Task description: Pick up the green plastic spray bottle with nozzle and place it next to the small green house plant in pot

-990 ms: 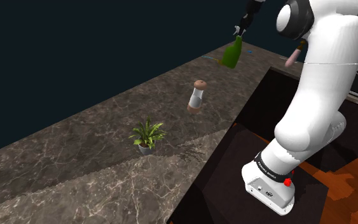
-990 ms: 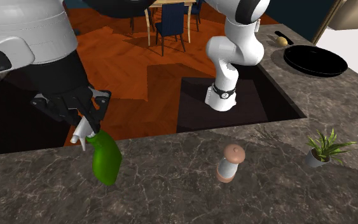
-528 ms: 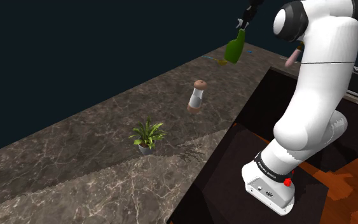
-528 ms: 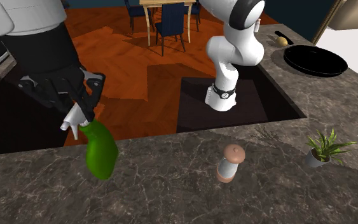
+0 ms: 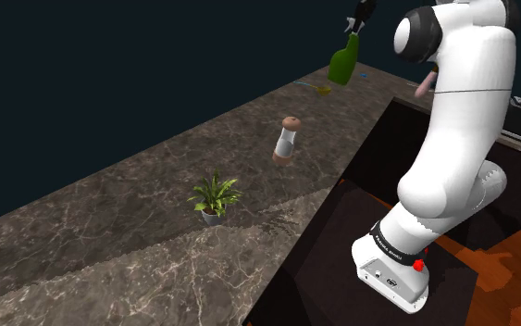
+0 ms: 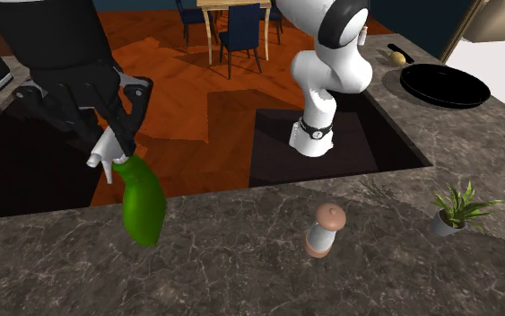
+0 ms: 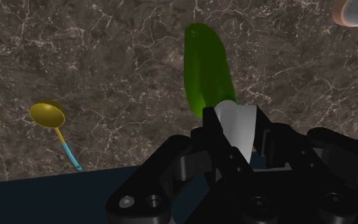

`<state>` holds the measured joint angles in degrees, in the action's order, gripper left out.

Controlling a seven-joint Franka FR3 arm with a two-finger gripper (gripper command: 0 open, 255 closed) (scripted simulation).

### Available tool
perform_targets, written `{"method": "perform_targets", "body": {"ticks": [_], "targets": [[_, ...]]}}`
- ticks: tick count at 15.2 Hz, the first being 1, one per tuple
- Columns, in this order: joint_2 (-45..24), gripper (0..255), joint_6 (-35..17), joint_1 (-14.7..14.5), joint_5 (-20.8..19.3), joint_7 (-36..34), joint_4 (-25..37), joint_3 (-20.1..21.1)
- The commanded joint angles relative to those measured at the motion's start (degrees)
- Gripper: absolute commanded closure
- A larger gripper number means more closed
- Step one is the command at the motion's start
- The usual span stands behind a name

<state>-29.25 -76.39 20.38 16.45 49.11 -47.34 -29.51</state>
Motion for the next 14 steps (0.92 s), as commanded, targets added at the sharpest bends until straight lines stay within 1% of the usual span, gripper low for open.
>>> {"method": "perform_targets", "body": {"ticks": [1,4,7,11,14], "targets": [[4.82,255,-2.98,-4.56,-2.31,-1.62,-7.58,-0.52],[11.24,255,-6.48,-10.59,-5.83,-5.40,-16.86,-0.27],[16.38,255,-8.81,-15.30,-8.83,-9.73,-23.58,0.77],[21.83,255,-10.84,-20.27,-12.02,-15.84,-30.20,2.90],[25.00,255,-11.82,-23.29,-13.83,-20.48,-33.89,4.87]]}}
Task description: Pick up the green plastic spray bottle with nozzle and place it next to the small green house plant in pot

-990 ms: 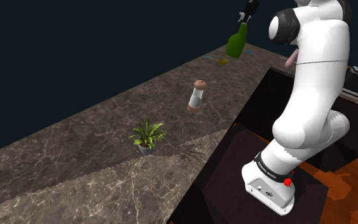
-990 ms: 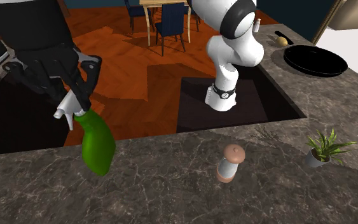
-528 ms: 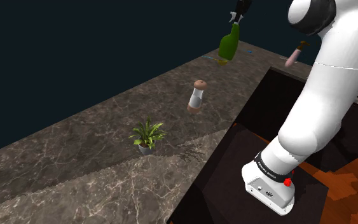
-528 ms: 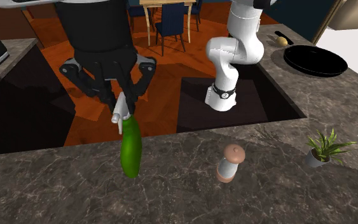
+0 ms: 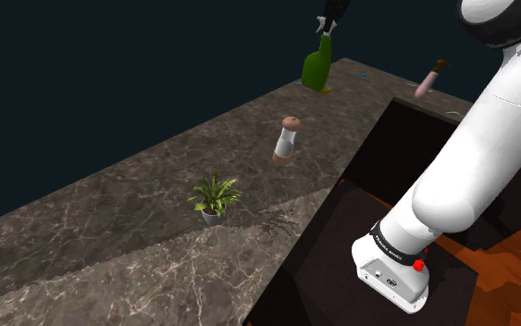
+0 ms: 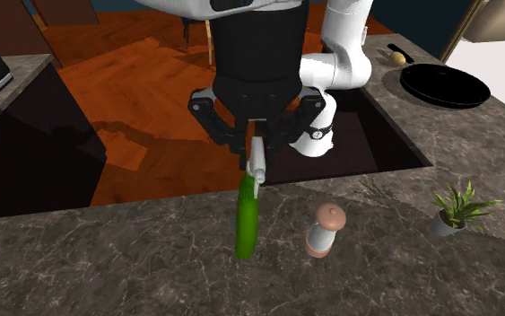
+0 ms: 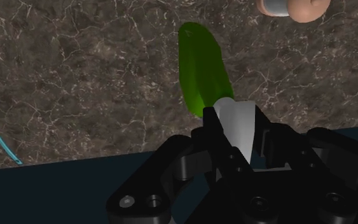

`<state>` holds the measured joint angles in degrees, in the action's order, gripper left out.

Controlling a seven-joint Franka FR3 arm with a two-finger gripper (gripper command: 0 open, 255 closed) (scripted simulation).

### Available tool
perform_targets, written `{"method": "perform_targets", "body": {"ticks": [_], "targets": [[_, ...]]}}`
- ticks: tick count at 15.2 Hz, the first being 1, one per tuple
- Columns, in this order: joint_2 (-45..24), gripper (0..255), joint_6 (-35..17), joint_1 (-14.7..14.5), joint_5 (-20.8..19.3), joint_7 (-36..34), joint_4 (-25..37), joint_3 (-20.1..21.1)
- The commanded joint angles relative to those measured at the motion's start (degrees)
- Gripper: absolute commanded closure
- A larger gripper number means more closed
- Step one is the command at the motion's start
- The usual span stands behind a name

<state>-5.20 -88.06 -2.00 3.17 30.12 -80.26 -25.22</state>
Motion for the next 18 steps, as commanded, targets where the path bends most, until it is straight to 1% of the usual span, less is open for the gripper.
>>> {"method": "perform_targets", "body": {"ticks": [1,5,9,14,18], "targets": [[1.84,255,-0.40,-1.82,-1.05,-3.03,-1.98,1.28],[4.64,255,-1.11,-5.11,-2.56,-9.07,-5.18,4.18],[6.28,255,-1.46,-8.04,-3.42,-14.92,-7.05,7.15],[6.81,255,-1.53,-11.44,-3.89,-21.94,-7.67,10.78],[6.07,255,-1.32,-14.09,-3.96,-27.34,-6.80,13.54]]}}
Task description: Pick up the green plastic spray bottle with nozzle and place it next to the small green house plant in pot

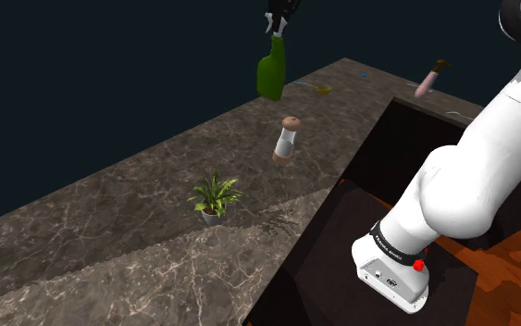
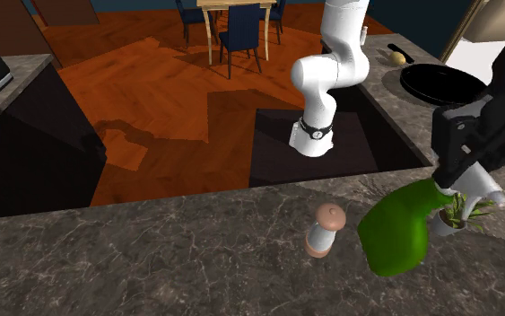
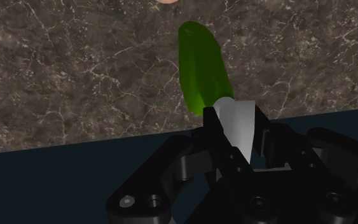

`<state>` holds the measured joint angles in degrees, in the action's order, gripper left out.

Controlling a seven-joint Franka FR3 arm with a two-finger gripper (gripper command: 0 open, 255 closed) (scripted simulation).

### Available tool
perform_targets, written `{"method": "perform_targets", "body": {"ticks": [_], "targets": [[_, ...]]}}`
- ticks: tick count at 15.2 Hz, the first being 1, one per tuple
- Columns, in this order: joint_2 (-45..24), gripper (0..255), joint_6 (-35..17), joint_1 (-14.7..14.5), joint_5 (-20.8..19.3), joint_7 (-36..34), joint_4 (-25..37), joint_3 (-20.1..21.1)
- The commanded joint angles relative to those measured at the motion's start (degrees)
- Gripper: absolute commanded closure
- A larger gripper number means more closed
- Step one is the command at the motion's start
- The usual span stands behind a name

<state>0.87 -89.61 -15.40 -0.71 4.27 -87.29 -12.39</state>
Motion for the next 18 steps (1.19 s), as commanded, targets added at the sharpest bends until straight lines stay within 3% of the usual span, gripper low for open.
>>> {"method": "perform_targets", "body": {"ticks": [1,10,18], "targets": [[-0.33,255,0.31,-1.33,-0.08,-2.81,0.63,1.38],[-6.22,255,2.08,-7.18,-0.07,-14.16,8.05,6.87],[-16.45,255,6.24,-12.68,-0.59,-23.36,22.22,10.66]]}}
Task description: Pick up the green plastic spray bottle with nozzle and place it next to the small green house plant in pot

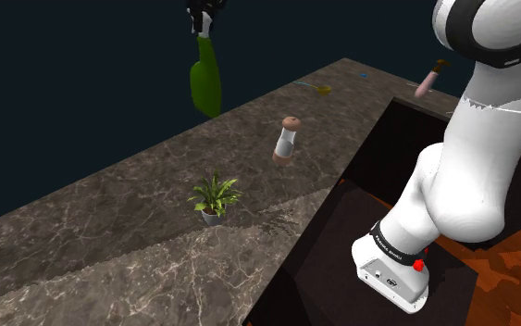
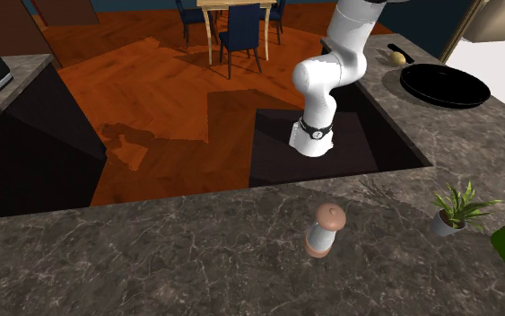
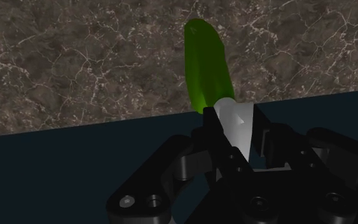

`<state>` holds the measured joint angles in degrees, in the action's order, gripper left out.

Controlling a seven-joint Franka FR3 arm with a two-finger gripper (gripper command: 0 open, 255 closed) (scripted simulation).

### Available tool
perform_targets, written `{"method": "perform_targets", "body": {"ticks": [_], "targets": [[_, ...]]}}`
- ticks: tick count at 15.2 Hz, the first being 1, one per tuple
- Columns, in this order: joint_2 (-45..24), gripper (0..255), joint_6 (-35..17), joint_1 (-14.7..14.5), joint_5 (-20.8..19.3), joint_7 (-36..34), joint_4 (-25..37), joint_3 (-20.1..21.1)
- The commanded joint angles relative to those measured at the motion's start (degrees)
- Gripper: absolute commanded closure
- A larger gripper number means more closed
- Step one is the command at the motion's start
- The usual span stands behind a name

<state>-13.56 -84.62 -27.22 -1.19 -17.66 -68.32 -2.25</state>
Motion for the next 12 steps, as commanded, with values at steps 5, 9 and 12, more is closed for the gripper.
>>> {"method": "perform_targets", "body": {"ticks": [5,9,12], "targets": [[-6.62,255,1.94,-3.21,-0.49,-4.69,8.43,1.53],[-4.49,255,-2.38,-3.21,-0.51,-4.82,1.98,1.55],[-3.32,255,-5.32,-3.21,-0.52,-4.91,-2.14,1.55]]}}
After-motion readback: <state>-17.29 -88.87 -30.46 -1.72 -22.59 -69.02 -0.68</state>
